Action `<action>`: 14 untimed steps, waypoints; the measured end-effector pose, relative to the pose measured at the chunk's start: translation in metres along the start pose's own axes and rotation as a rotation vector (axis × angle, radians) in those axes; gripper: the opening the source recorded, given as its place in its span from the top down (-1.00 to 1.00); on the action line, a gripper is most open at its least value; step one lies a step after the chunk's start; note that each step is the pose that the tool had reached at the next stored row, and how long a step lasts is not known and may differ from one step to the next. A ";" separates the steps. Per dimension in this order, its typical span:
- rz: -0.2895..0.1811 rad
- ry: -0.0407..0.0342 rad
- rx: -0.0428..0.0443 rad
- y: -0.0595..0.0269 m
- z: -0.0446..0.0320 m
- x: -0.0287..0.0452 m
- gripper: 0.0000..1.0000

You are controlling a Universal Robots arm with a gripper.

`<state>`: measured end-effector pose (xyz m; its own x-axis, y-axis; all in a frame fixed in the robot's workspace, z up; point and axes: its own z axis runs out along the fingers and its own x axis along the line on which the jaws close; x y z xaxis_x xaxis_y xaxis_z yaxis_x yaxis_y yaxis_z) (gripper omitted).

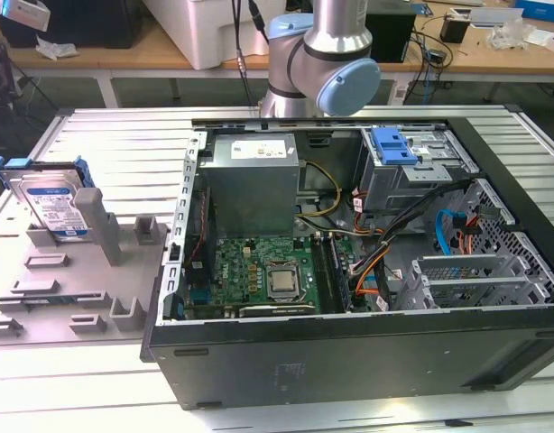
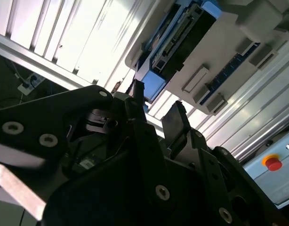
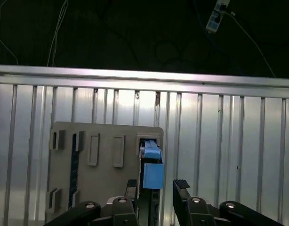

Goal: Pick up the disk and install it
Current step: 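Pick up the disk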

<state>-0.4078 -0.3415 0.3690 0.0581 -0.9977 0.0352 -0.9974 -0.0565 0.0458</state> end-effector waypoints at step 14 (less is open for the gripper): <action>-0.022 0.0010 0.0010 -0.0002 0.0044 0.0004 0.13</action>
<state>-0.4078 -0.3420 0.3646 0.0797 -0.9962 0.0352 -0.9959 -0.0781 0.0455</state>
